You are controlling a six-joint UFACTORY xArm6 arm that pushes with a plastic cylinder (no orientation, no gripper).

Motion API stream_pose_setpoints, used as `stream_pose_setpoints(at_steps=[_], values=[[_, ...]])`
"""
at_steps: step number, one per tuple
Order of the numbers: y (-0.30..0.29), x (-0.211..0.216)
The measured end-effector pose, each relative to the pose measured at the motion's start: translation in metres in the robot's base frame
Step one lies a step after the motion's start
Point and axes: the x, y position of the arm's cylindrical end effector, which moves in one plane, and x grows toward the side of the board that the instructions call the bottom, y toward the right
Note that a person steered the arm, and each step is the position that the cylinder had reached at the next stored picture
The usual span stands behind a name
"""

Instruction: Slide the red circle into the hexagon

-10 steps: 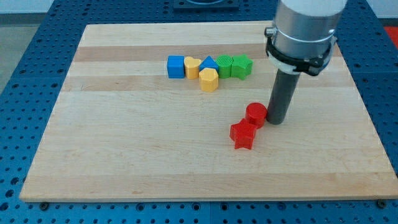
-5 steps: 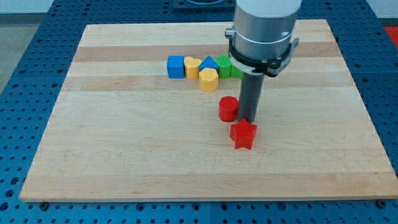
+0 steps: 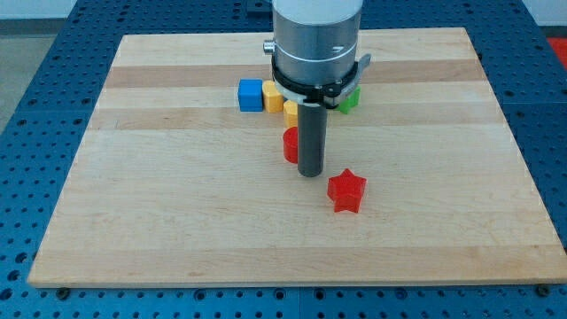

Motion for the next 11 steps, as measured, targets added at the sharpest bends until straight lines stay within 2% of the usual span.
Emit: stream_pose_setpoints(at_steps=[6, 11], values=[[-0.022, 0.001], [-0.021, -0.021]])
